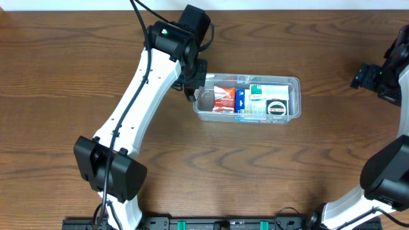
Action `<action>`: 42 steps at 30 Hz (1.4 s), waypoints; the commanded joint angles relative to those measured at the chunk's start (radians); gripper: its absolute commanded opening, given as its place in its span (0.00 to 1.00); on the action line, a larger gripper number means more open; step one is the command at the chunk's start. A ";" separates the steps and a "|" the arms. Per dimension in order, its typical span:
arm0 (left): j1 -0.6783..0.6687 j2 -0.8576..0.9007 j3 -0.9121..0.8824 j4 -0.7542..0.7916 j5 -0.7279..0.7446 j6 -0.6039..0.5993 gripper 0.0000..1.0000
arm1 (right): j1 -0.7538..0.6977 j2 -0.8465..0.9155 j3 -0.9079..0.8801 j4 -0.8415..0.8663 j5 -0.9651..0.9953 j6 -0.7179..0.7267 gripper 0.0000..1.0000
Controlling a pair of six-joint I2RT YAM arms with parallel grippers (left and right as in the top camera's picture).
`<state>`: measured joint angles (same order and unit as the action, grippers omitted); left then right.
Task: Pack container
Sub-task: 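Carry the bottle over the container's left end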
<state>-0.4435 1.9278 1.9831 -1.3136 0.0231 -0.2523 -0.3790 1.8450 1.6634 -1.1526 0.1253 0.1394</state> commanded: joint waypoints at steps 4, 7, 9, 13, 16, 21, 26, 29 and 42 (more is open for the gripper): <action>-0.028 -0.033 0.029 0.039 -0.004 -0.064 0.26 | -0.009 -0.001 0.017 0.000 0.005 -0.014 0.99; -0.045 -0.031 0.029 0.064 -0.005 -0.064 0.26 | -0.009 -0.001 0.017 0.000 0.005 -0.014 0.99; -0.053 -0.028 0.029 0.074 -0.005 -0.065 0.26 | -0.009 -0.001 0.017 0.000 0.005 -0.014 0.99; -0.058 -0.018 0.026 0.084 -0.008 -0.084 0.26 | -0.009 -0.001 0.017 0.000 0.005 -0.014 0.99; -0.058 -0.004 0.016 0.093 -0.008 -0.087 0.26 | -0.009 -0.001 0.017 0.000 0.005 -0.014 0.99; -0.058 0.030 0.015 0.113 -0.008 -0.087 0.26 | -0.009 -0.001 0.017 0.000 0.005 -0.014 0.99; -0.058 0.048 0.015 0.151 -0.017 -0.094 0.22 | -0.009 -0.001 0.017 0.000 0.005 -0.014 0.99; -0.058 0.061 0.014 0.151 -0.066 -0.125 0.22 | -0.009 -0.001 0.017 0.000 0.005 -0.014 0.99; -0.058 0.144 0.014 0.152 -0.071 -0.124 0.23 | -0.009 -0.001 0.017 0.000 0.005 -0.014 0.99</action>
<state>-0.5041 2.0502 1.9831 -1.1641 -0.0299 -0.3668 -0.3790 1.8450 1.6634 -1.1526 0.1253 0.1394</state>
